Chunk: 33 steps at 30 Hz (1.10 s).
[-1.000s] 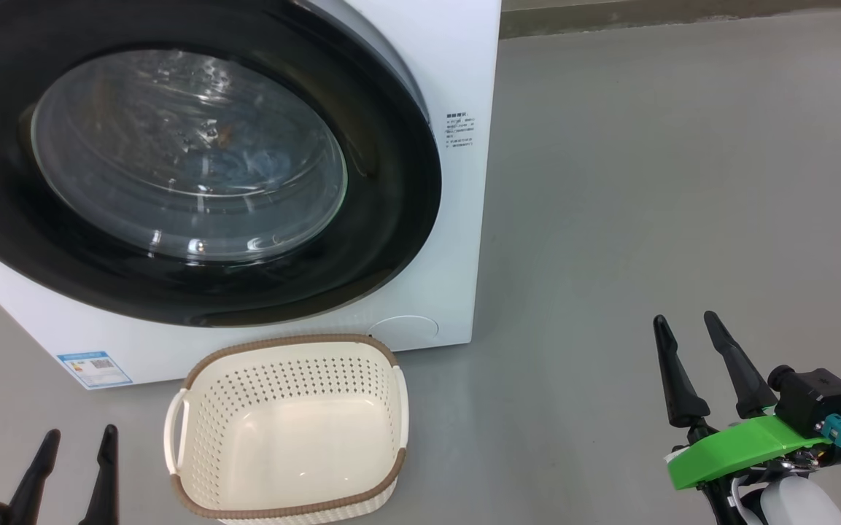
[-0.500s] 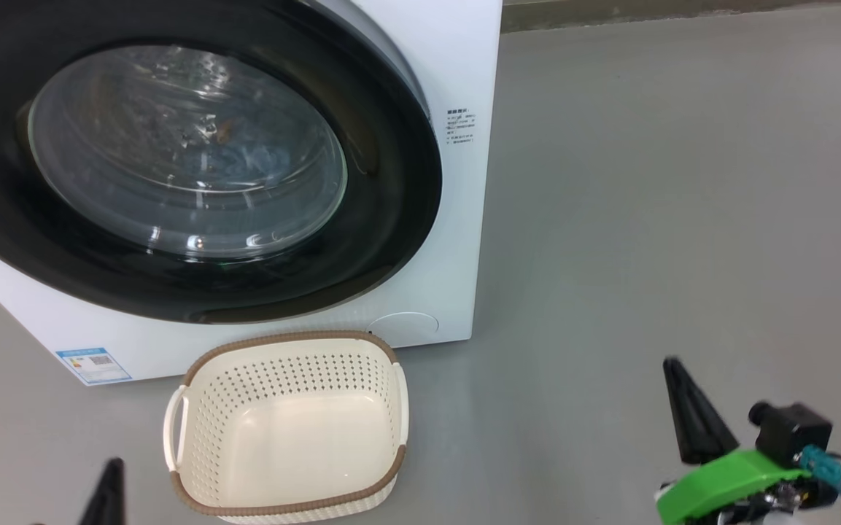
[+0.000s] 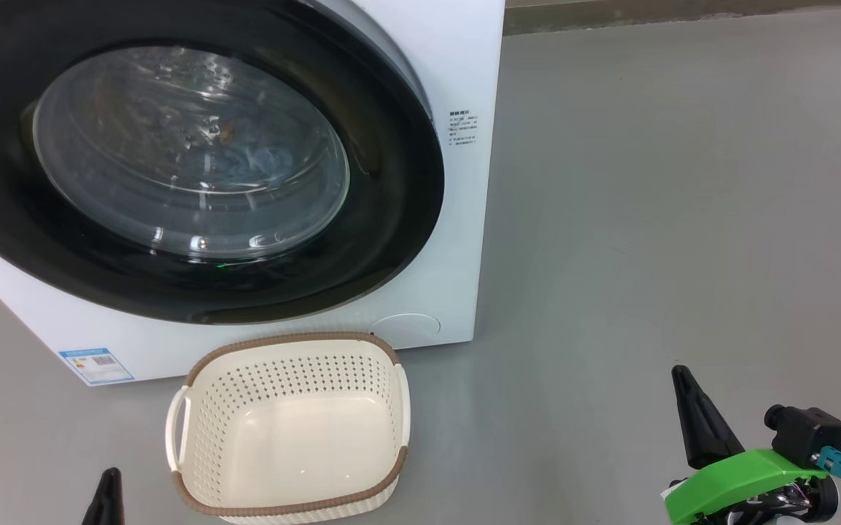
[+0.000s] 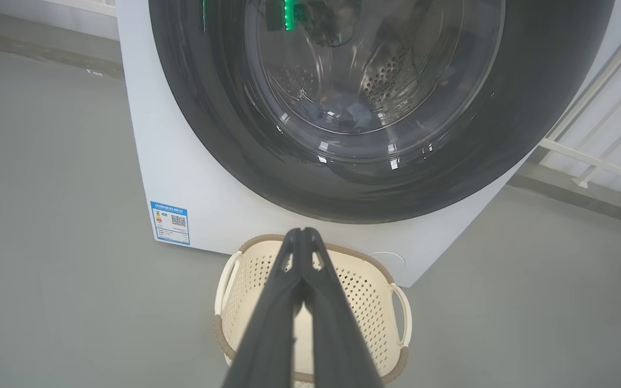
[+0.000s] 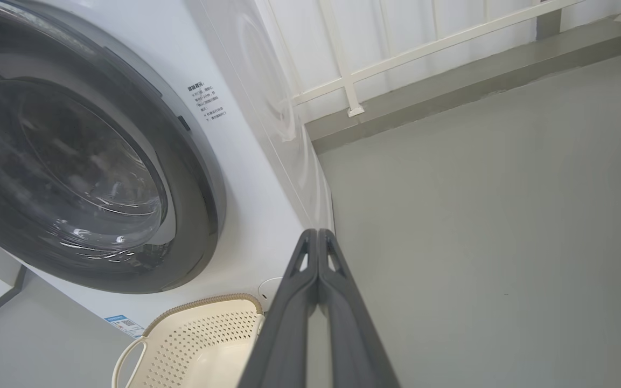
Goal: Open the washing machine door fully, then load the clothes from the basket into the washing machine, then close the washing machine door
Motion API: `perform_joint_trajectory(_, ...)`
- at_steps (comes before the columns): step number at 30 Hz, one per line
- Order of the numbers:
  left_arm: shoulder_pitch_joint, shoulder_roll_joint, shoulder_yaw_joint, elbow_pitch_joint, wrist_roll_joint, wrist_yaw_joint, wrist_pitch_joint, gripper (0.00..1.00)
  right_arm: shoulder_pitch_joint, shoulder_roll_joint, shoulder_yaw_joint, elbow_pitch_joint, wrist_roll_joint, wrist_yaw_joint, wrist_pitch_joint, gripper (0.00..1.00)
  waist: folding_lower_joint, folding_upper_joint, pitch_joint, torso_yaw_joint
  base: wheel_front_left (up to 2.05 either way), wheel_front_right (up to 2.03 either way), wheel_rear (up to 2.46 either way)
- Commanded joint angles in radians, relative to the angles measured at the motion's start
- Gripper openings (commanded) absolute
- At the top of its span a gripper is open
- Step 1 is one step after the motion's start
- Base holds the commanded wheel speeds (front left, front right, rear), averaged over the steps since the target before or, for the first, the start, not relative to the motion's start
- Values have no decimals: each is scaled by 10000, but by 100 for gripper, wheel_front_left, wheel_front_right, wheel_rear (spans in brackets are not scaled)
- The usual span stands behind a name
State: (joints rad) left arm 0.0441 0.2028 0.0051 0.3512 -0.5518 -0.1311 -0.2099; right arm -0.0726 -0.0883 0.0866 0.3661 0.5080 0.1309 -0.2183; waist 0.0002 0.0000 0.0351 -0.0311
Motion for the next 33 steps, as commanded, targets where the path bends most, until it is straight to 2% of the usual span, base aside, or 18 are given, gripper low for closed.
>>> perform_joint_trajectory(1,-291,145,168,-281,-287,0,32,0,-269,-45,-116,-300,301,0,68,0,-1,0,-3,5,0,0,0)
perform_joint_trajectory(33,-654,-345,439,-509,-3303,1,971,0,-293,55,-639,-567,3469,-1,996,0,-2,0,-96,95,0,0,0)
